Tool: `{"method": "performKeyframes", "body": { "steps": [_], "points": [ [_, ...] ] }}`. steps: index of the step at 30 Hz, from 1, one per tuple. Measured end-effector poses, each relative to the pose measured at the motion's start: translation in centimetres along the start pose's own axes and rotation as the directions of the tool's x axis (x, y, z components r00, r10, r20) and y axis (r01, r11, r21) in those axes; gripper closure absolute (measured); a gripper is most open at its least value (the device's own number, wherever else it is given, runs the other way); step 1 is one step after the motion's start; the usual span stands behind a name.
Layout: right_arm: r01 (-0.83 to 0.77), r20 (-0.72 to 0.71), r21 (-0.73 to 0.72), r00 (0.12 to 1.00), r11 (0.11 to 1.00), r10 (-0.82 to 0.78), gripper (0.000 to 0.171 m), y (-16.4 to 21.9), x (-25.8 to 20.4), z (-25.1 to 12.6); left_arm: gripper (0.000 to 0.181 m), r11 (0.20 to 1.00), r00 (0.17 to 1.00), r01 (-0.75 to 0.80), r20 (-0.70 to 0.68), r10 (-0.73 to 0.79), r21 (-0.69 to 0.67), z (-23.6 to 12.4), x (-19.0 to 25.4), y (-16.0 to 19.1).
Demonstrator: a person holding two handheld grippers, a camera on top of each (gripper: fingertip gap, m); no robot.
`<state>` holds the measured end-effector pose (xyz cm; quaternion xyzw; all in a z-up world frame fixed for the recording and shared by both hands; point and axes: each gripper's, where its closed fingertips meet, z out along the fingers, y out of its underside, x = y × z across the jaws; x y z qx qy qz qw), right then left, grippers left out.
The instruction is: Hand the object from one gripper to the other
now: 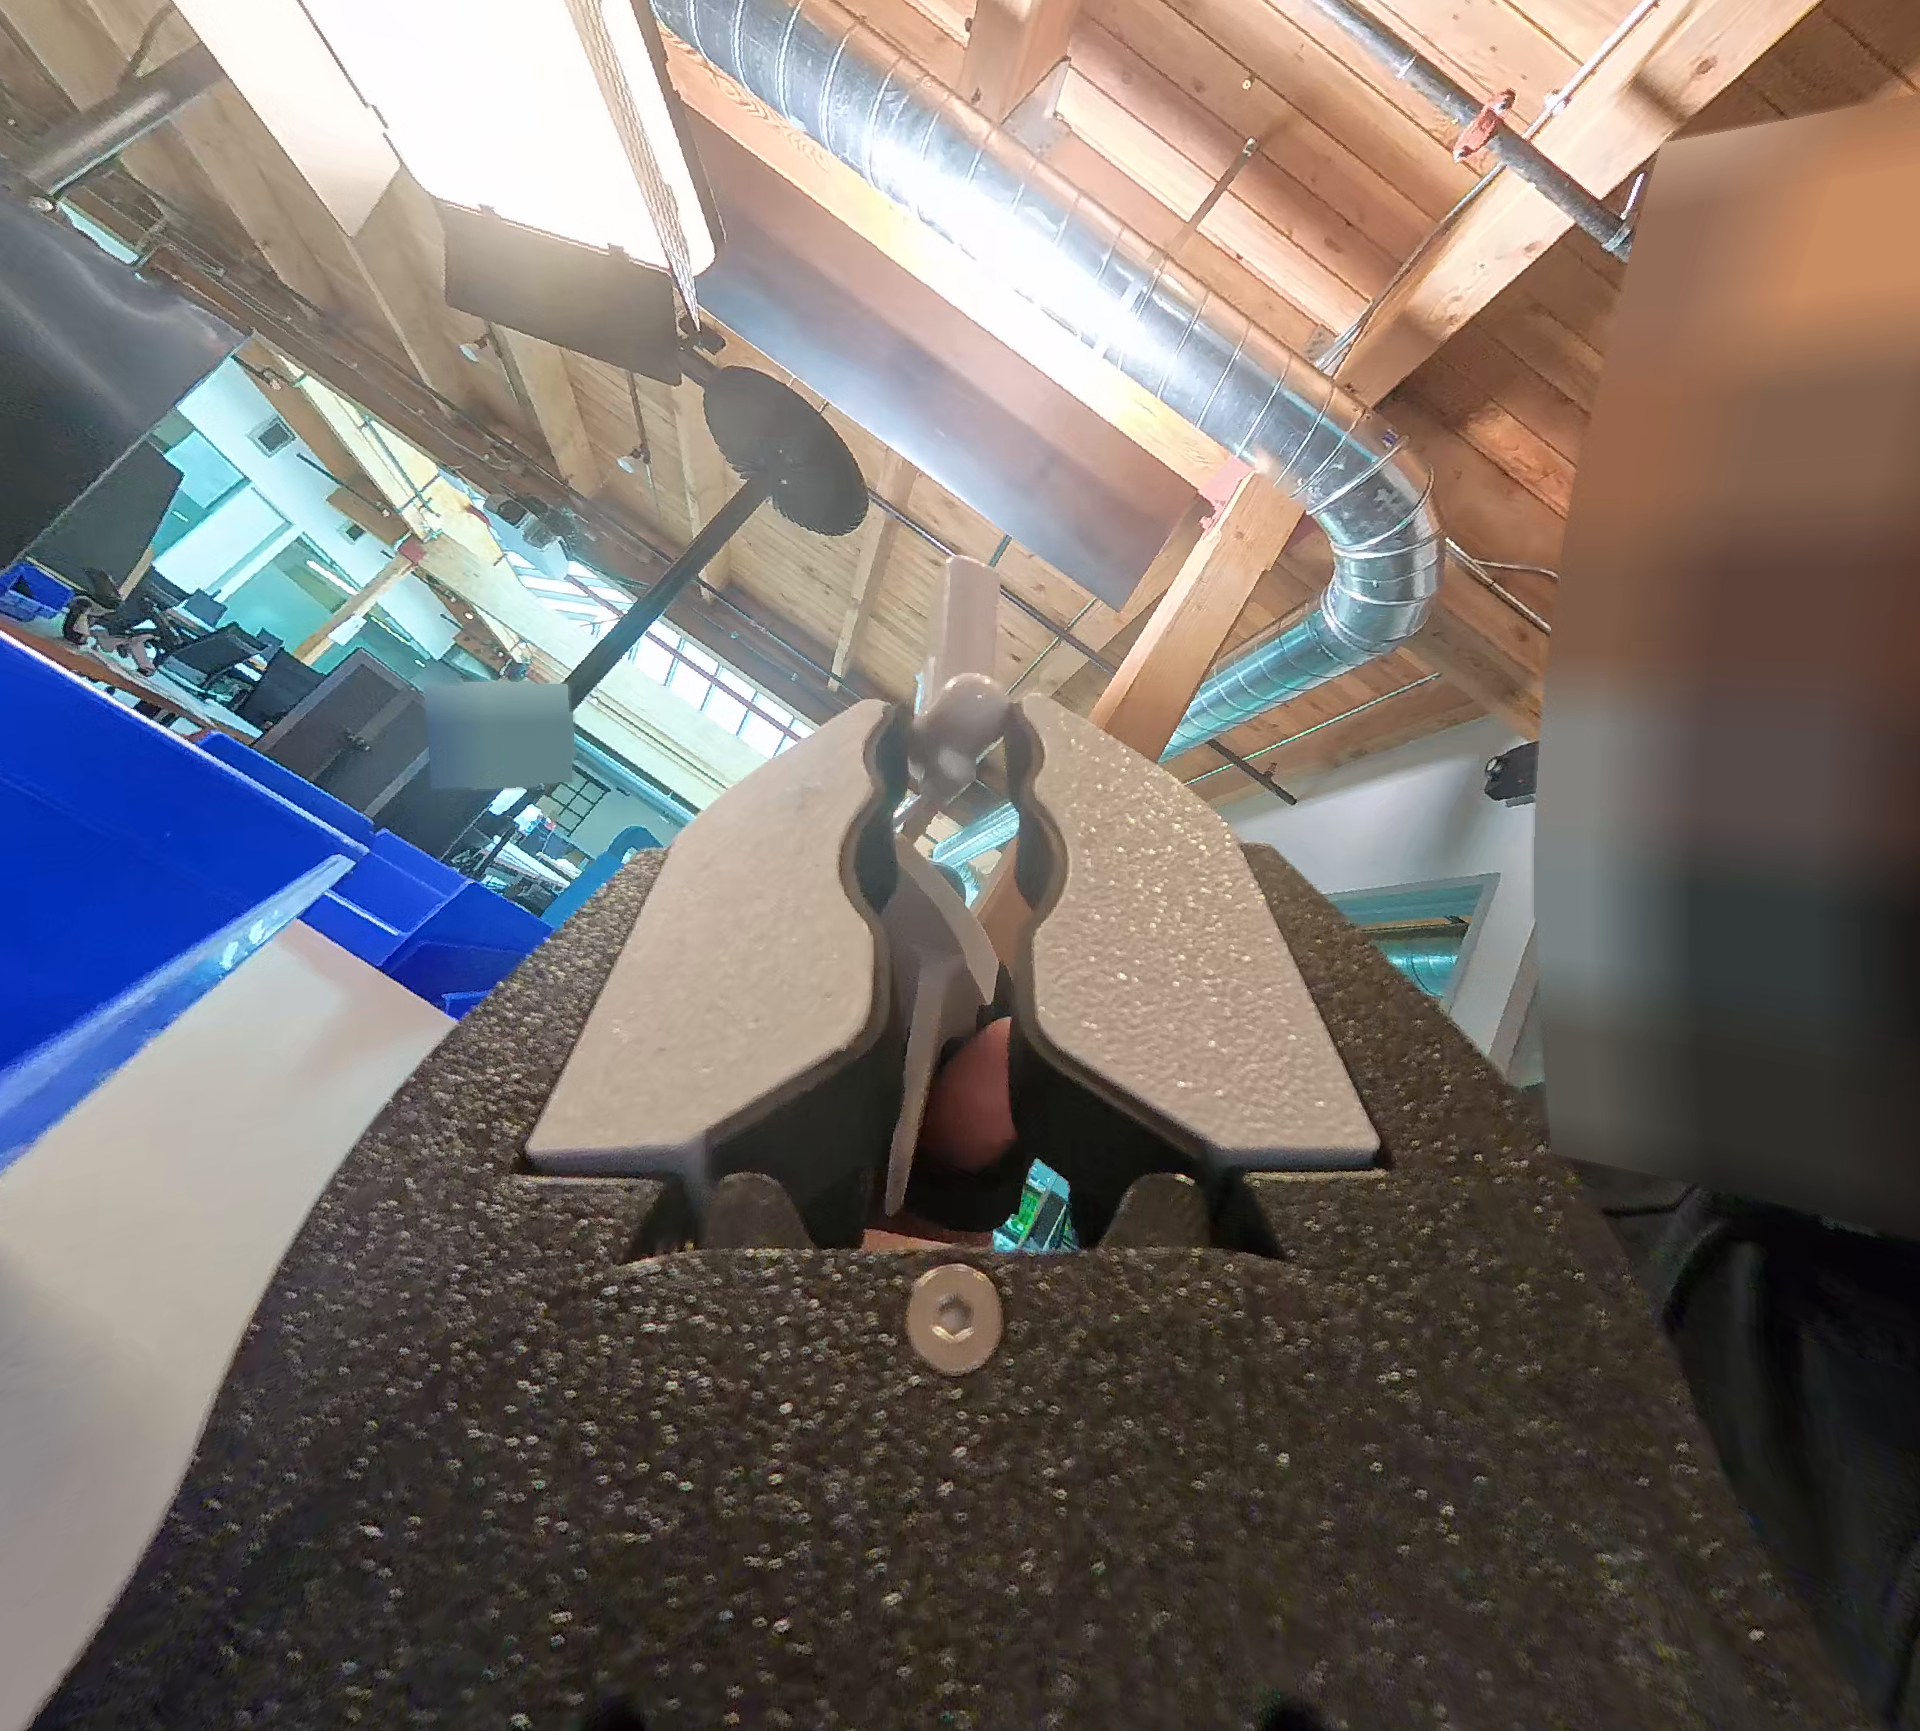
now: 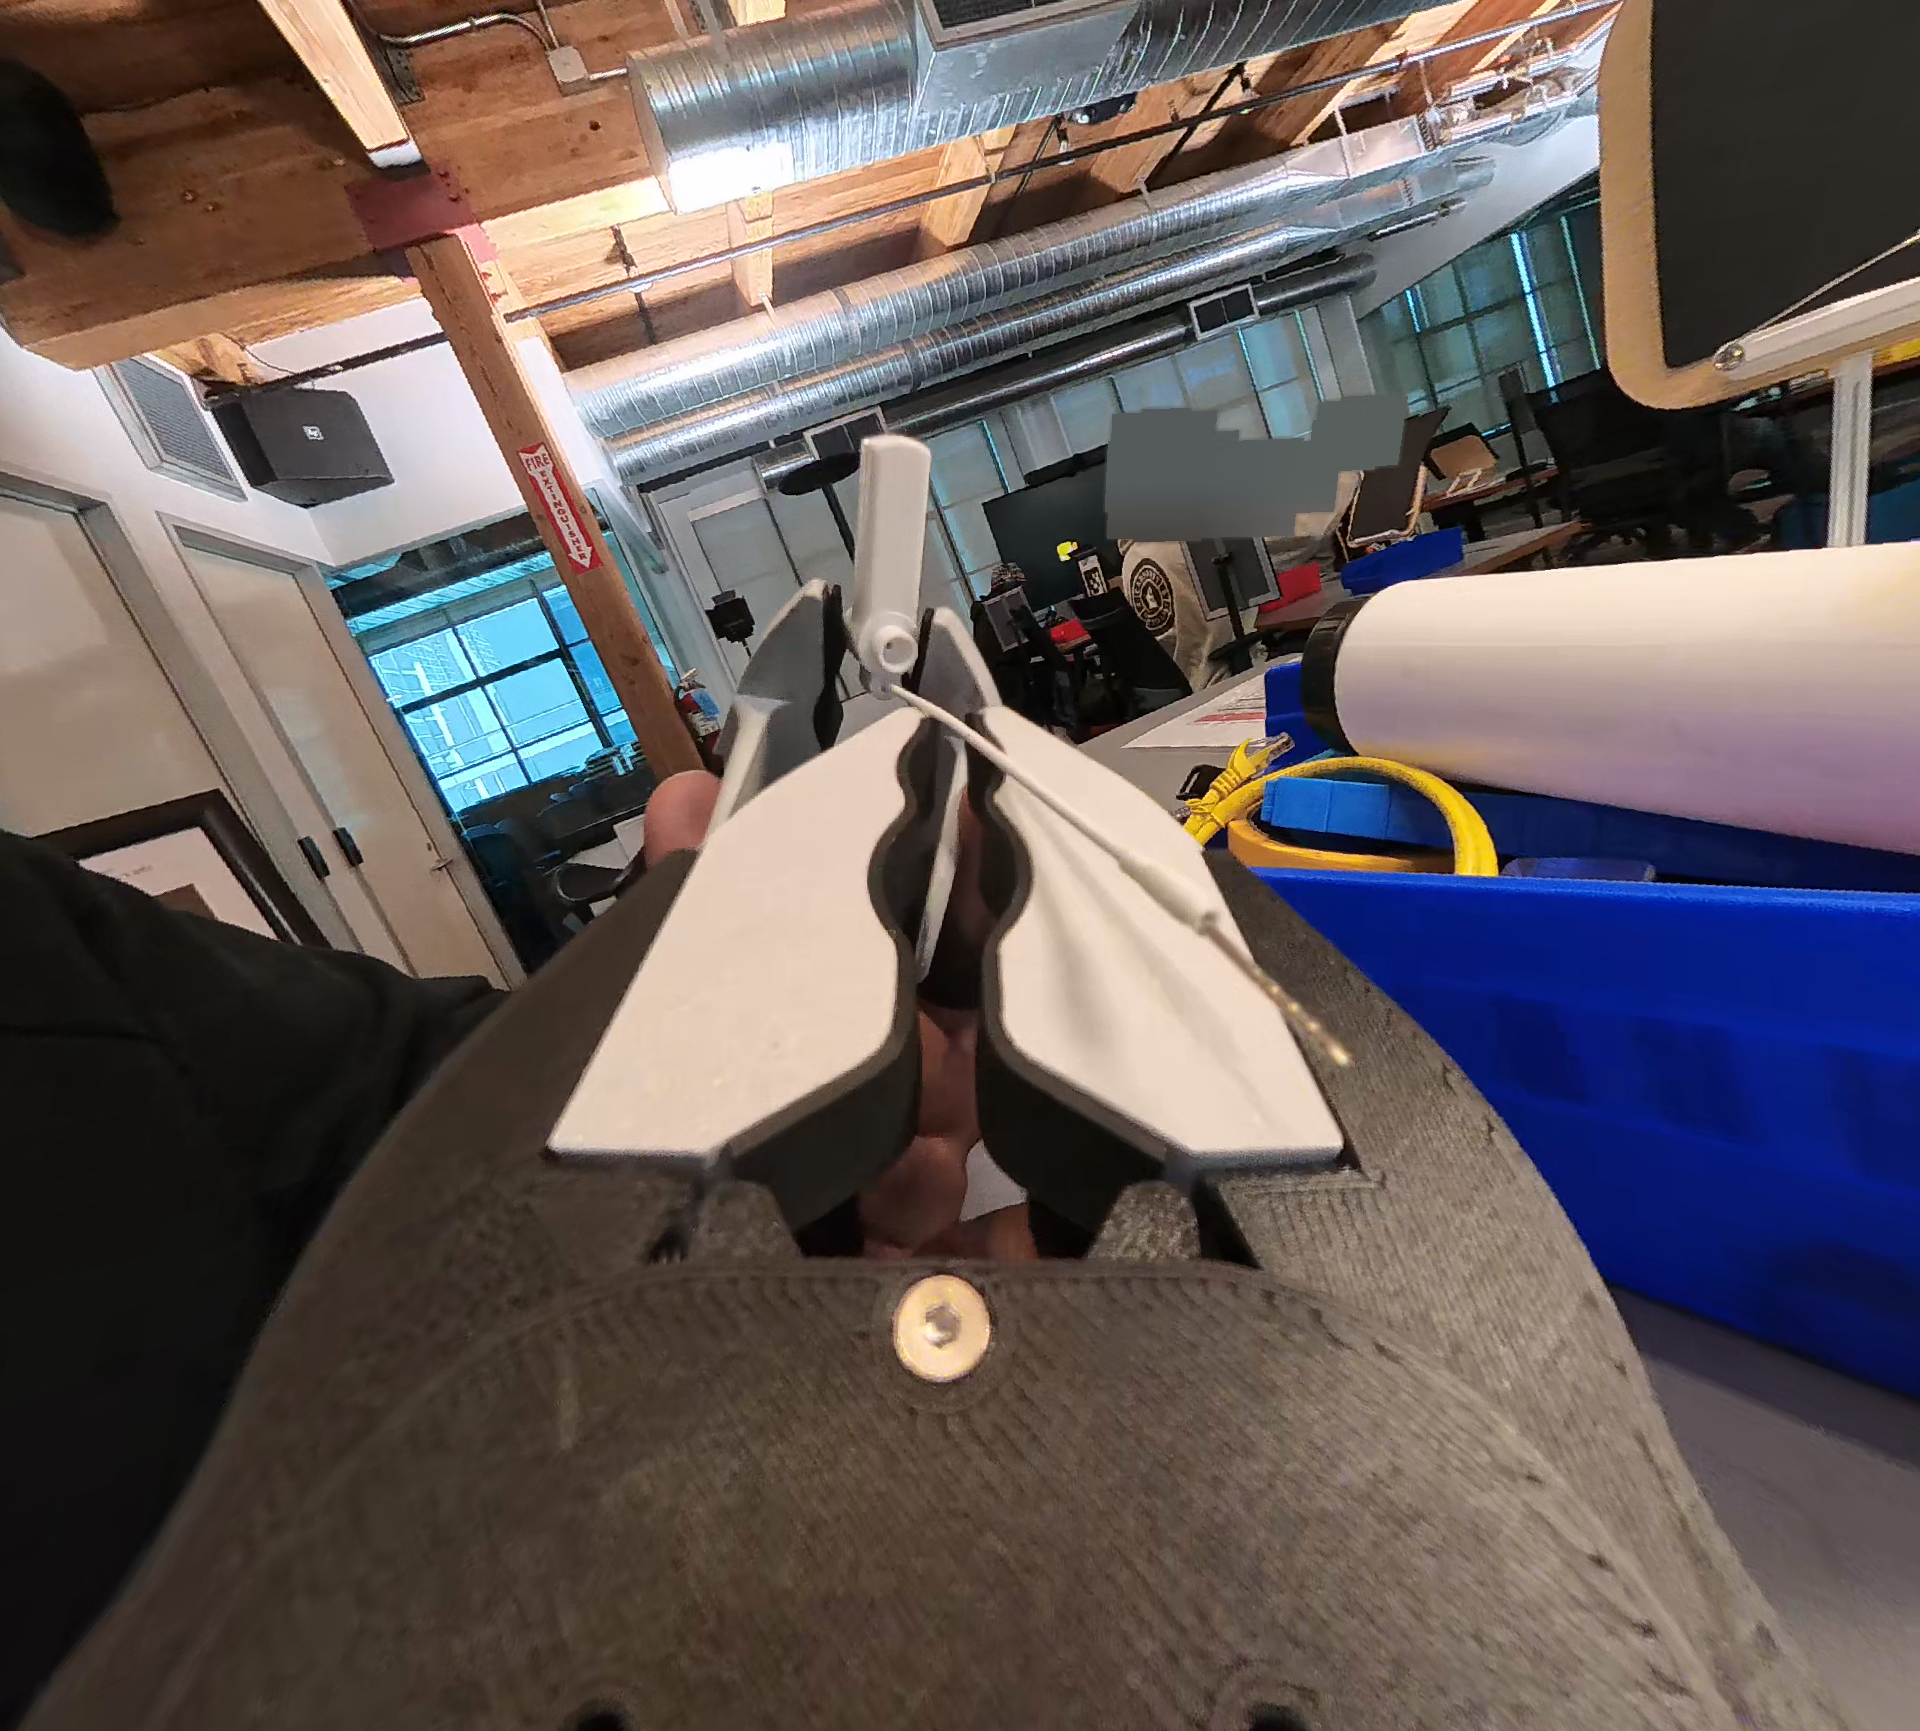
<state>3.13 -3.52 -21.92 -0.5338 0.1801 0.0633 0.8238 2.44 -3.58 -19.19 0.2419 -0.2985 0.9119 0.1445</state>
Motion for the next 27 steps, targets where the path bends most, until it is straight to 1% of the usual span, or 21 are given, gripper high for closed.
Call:
{"method": "performKeyframes", "body": {
  "steps": [5, 9, 16, 22, 27],
  "points": [
    [0.028, 0.011, -0.007, 1.0, 1.0, -0.028, 0.169, -0.2, 0.2, -0.5, 0.162, 0.999, 1.0, -0.024, 0.011, 0.025, -0.035, 0.1, -0.3, 0.5],
    [0.047, 0.063, -0.011, 0.997, 0.999, -0.046, 0.171, -0.8, -0.2, -1.0, 0.163, 0.997, 0.999, -0.047, 0.024, 0.048, -0.059, 0.0, -0.6, 0.9],
    [0.021, 0.129, -0.058, 0.992, 0.998, -0.013, 0.167, -0.5, -0.6, -1.5, 0.163, 0.995, 0.999, -0.043, 0.005, 0.043, -0.088, 0.2, -0.4, 1.8],
    [0.034, 0.197, -0.082, 0.98, 0.996, -0.017, 0.166, -0.2, -1.8, -1.5, 0.163, 0.99, 0.998, -0.048, -0.033, 0.044, -0.131, 0.3, 0.1, 2.2],
    [0.049, 0.201, -0.083, 0.979, 0.995, -0.032, 0.164, -0.3, -2.1, -1.7, 0.163, 0.986, 0.998, -0.061, -0.044, 0.055, -0.158, 0.3, 0.1, 2.5]
  ]
}}
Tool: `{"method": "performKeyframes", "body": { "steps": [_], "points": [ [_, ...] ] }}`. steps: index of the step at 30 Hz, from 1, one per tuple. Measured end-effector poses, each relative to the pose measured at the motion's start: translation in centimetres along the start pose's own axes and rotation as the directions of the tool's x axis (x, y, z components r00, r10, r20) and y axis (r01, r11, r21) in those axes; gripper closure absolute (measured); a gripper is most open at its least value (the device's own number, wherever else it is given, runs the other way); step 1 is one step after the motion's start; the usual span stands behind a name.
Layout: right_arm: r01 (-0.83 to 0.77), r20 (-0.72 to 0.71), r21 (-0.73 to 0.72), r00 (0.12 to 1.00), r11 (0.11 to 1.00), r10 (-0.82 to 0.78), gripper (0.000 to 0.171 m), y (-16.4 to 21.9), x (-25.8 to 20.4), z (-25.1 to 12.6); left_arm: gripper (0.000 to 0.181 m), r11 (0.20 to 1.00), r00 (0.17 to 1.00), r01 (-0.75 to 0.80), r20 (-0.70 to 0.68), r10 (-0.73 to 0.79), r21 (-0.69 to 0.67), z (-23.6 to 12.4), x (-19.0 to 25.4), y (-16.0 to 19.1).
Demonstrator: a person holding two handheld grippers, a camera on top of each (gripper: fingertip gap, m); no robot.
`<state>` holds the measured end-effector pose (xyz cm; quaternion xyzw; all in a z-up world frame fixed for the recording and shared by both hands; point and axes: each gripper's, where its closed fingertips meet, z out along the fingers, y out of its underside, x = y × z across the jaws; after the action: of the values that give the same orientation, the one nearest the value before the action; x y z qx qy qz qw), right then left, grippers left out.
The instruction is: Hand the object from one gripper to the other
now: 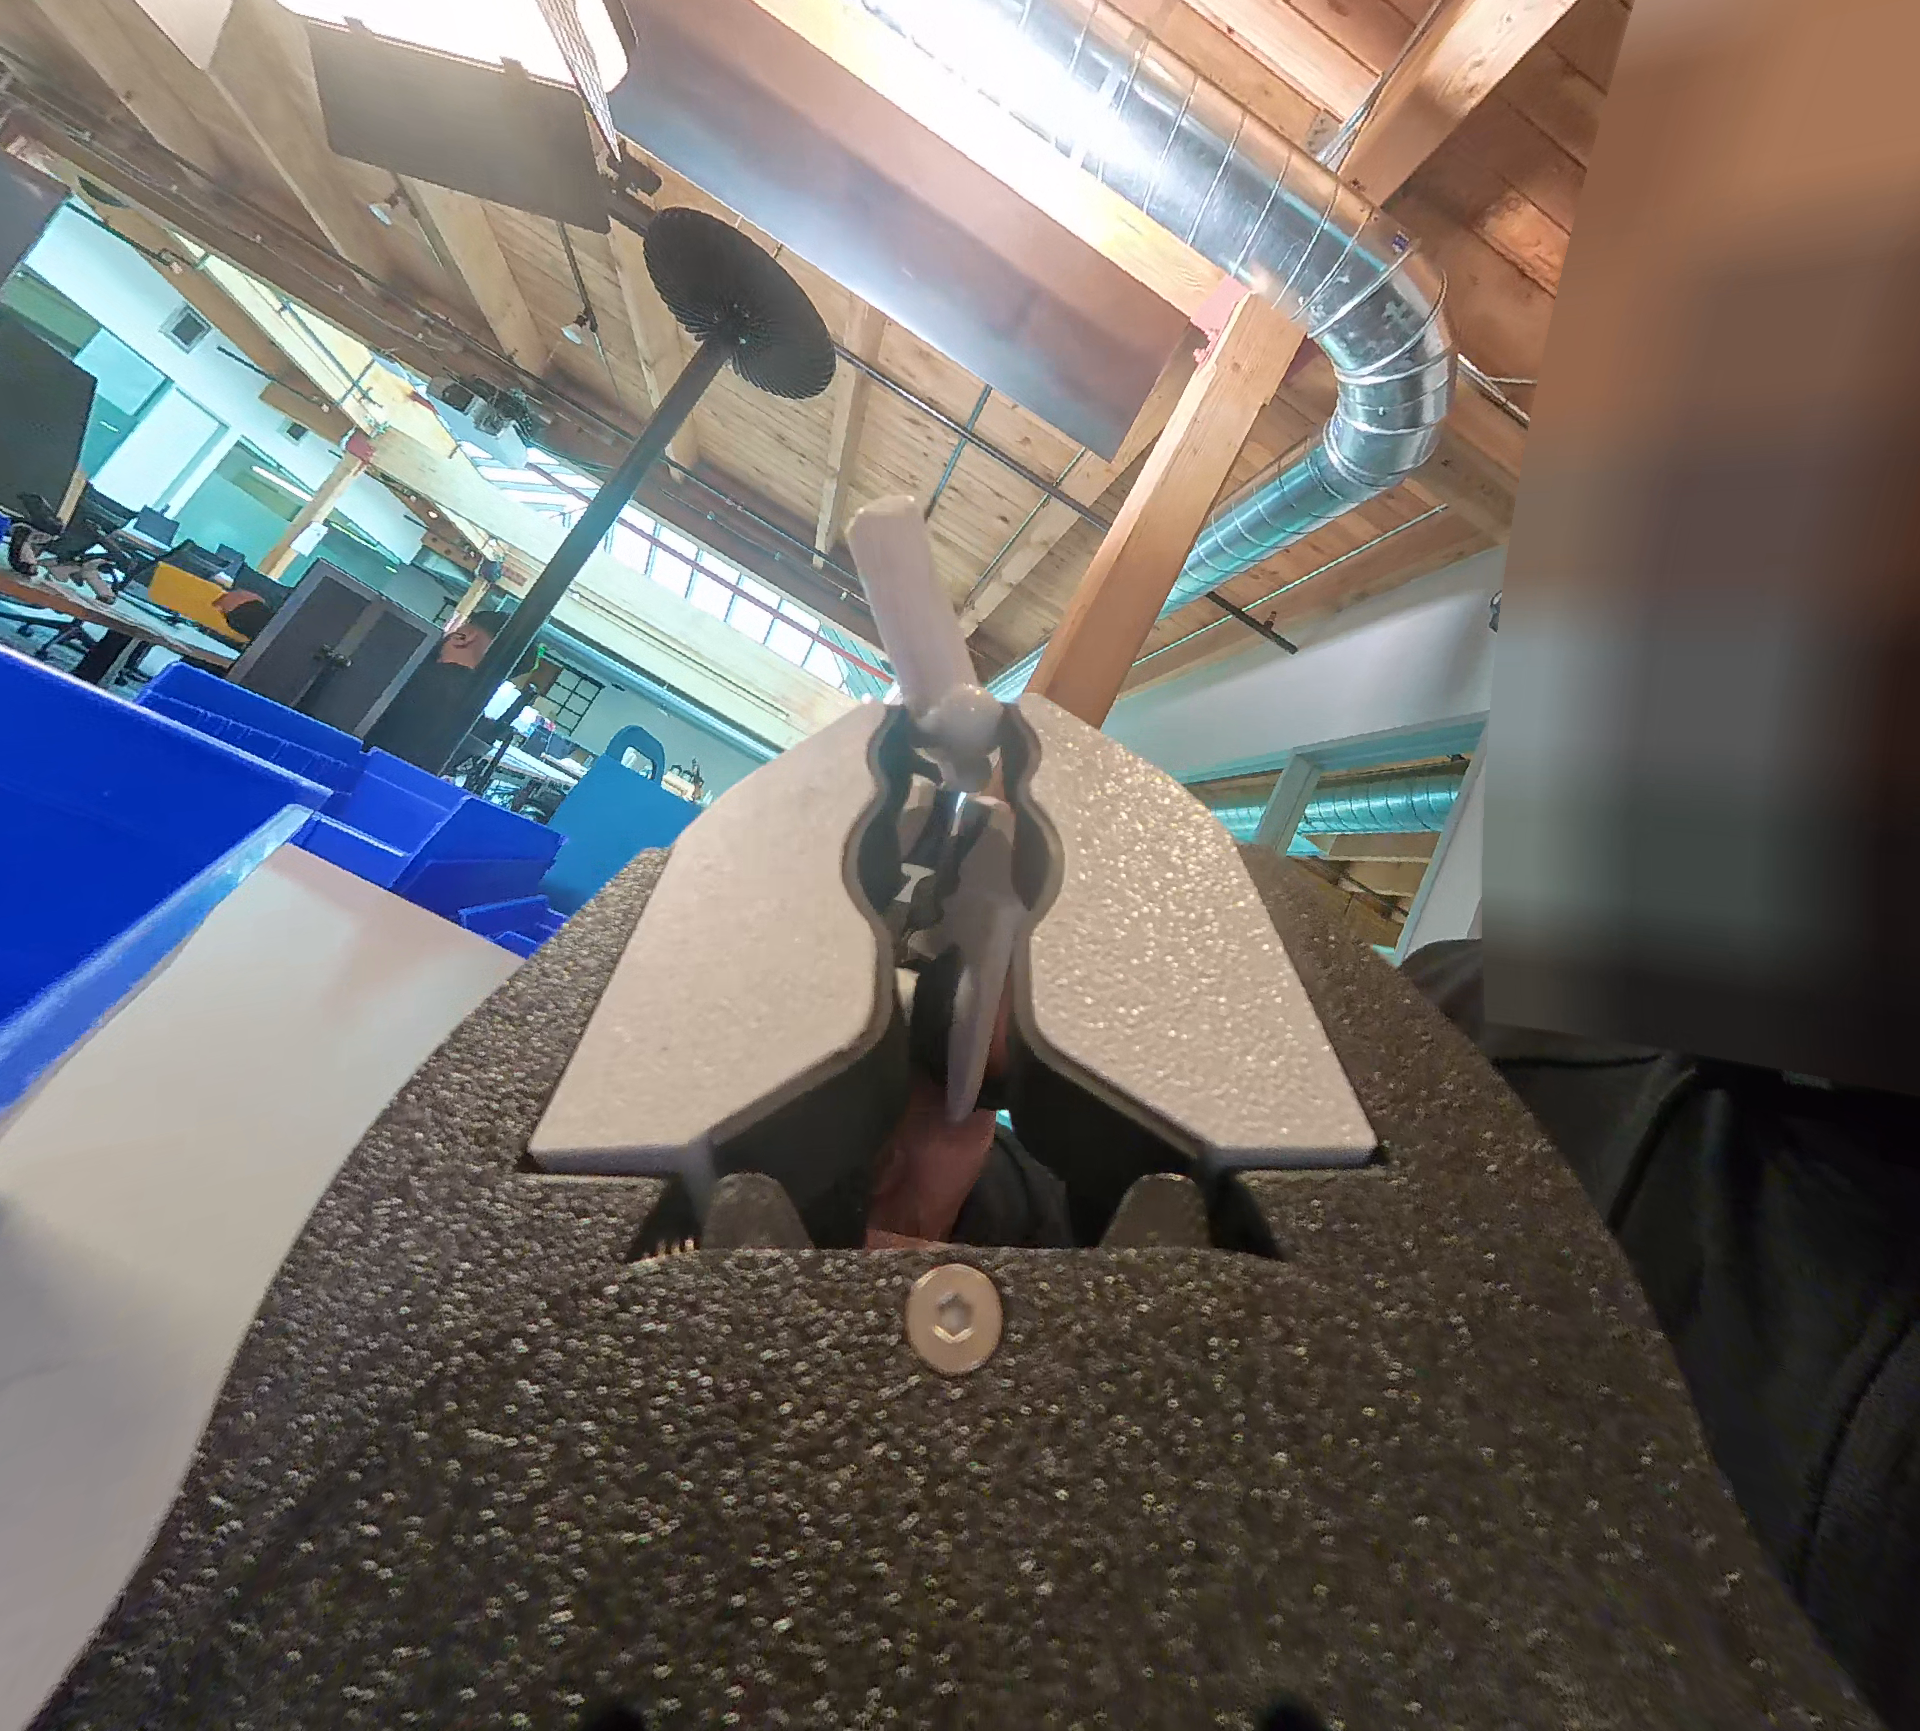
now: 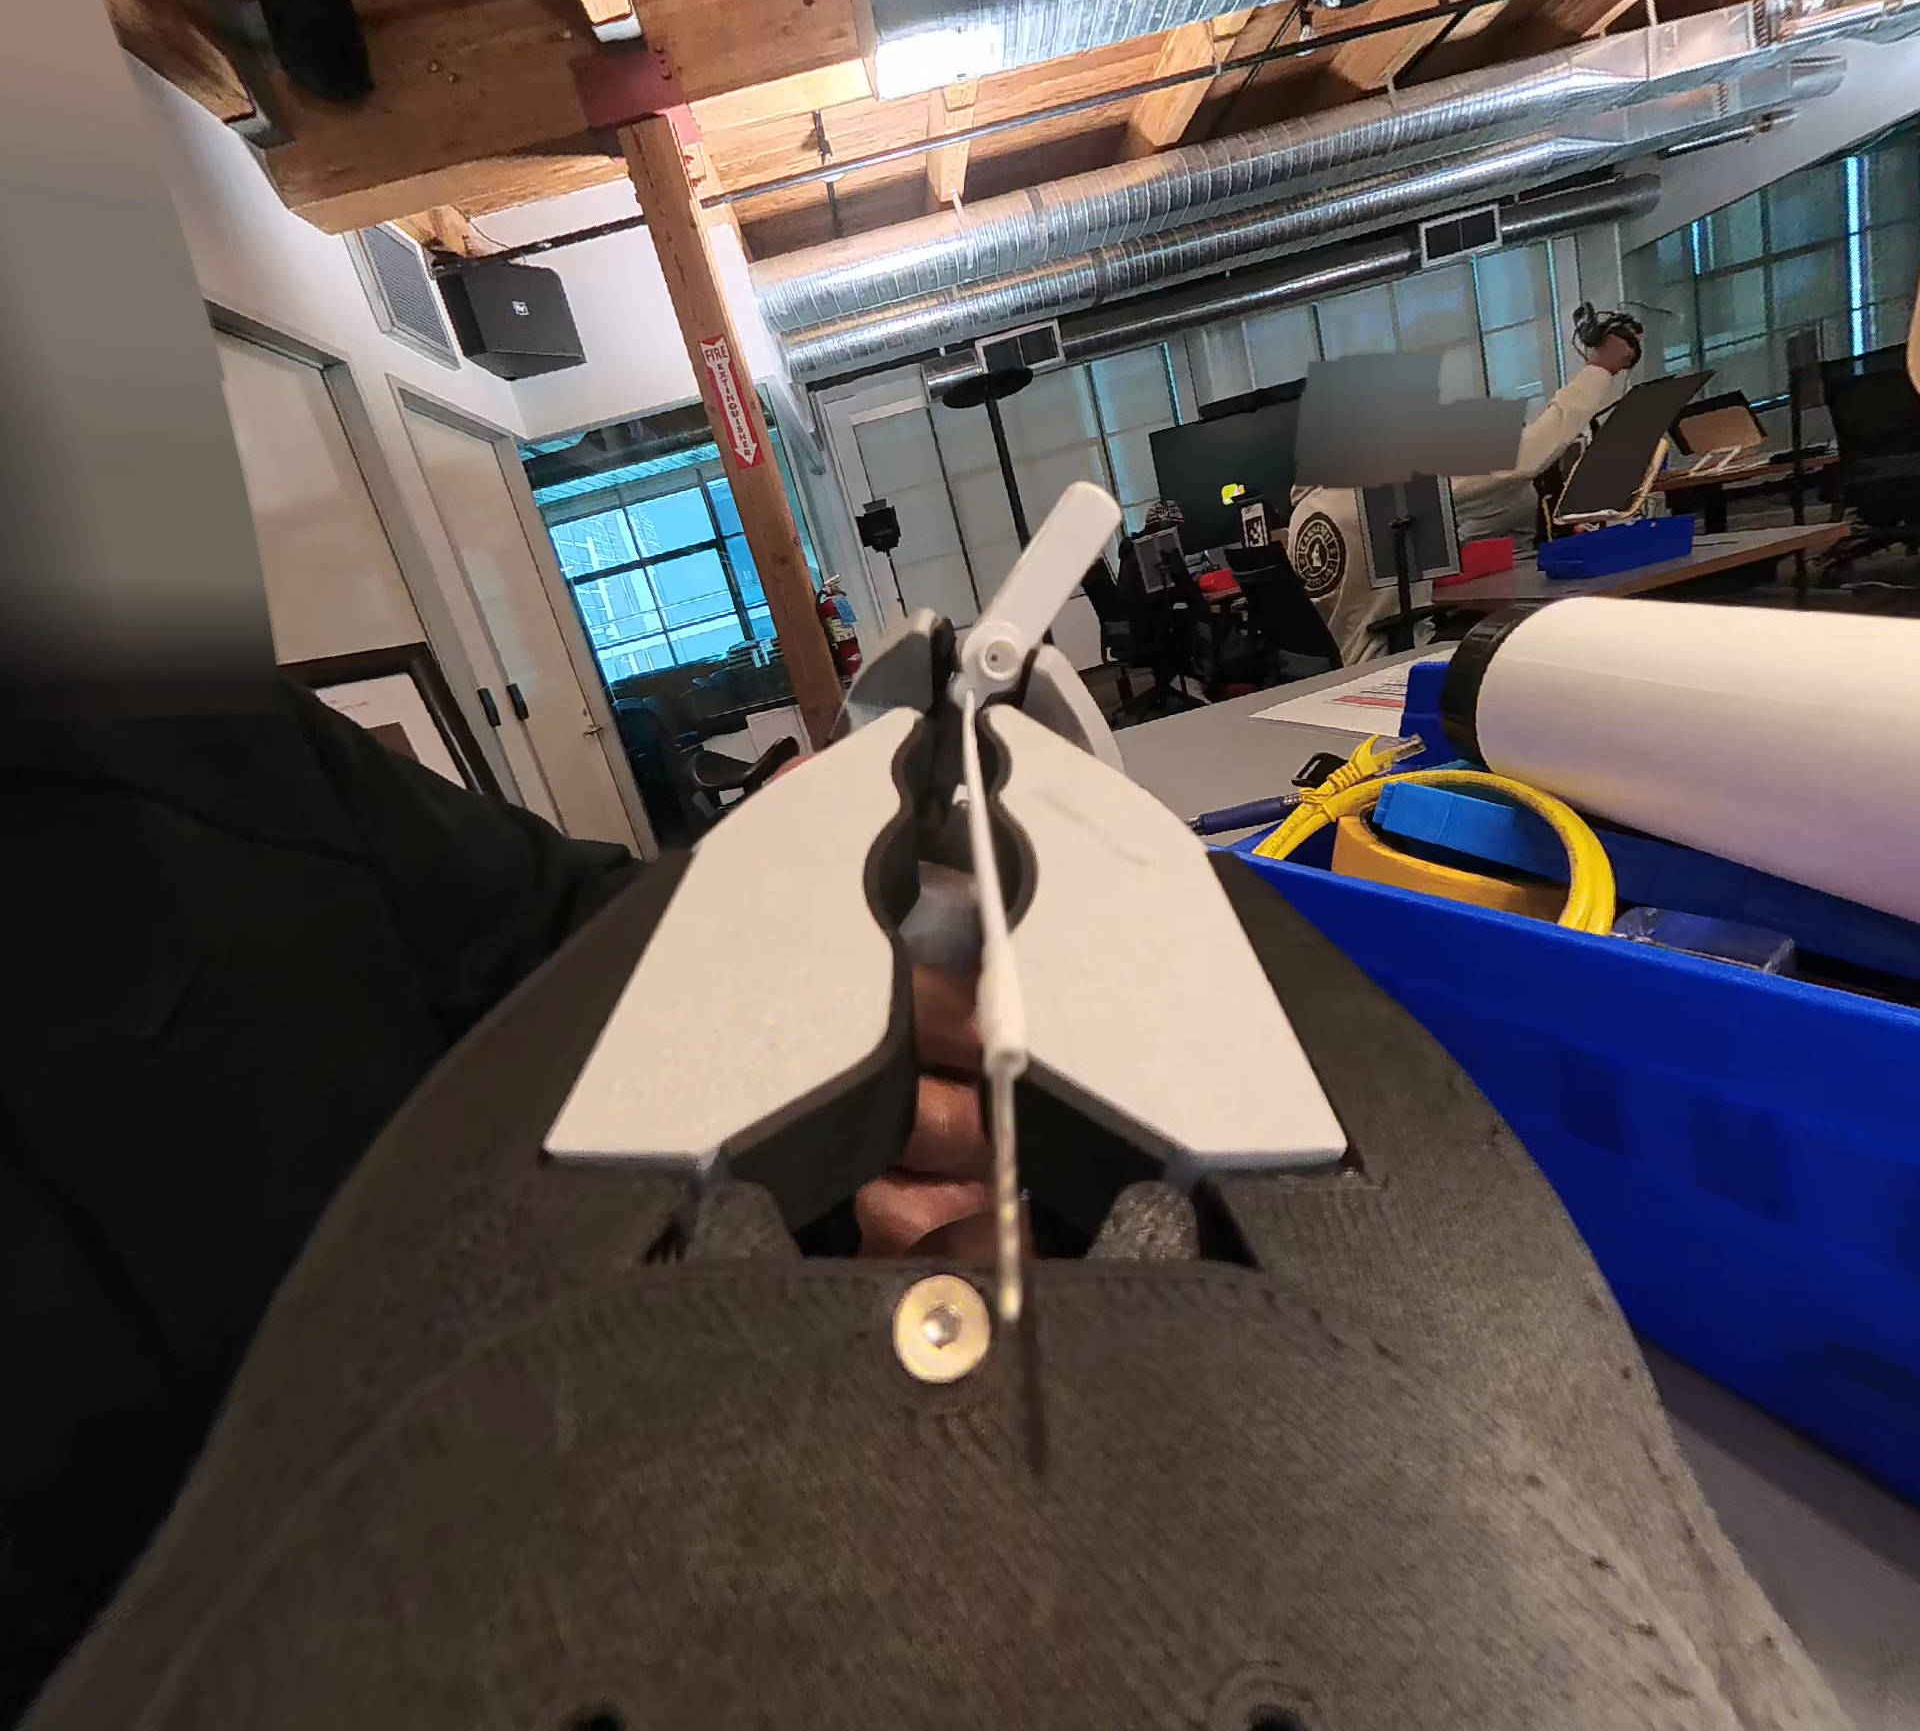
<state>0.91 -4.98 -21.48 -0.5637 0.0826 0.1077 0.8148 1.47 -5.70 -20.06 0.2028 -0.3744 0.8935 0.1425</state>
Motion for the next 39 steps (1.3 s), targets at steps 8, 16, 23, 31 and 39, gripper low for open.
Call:
{"method": "performKeyframes", "body": {
  "steps": [8, 16, 23, 31, 39],
  "points": [
    [0.022, -0.014, -0.006, 1.0, 1.0, -0.022, 0.169, -0.5, 0.2, -0.4, 0.164, 0.998, 1.0, -0.026, 0.014, 0.027, -0.054, 0.1, -0.1, 0.9],
    [0.071, -0.009, -0.038, 0.997, 0.997, -0.072, 0.17, -0.6, -0.1, -0.5, 0.164, 0.991, 0.996, -0.084, 0.01, 0.086, -0.105, 0.2, 0.0, 1.5],
    [0.12, -0.003, -0.057, 0.993, 0.991, -0.12, 0.169, -1.1, -0.3, -0.9, 0.162, 0.934, 0.953, -0.283, 0.051, 0.3, -0.217, 0.4, 0.0, 1.1],
    [0.052, 0.079, -0.061, 0.996, 0.997, -0.048, 0.169, -2.9, -0.7, -2.0, 0.145, 0.711, 0.729, -0.613, 0.102, 0.677, -0.343, 0.6, -0.2, 0.2],
    [-0.14, 0.088, -0.076, 0.985, 0.987, 0.147, 0.17, -2.6, 0.5, -2.3, 0.126, 0.146, 0.31, -0.866, -0.284, 0.907, -0.479, 0.0, 0.7, 3.8]
  ]
}}
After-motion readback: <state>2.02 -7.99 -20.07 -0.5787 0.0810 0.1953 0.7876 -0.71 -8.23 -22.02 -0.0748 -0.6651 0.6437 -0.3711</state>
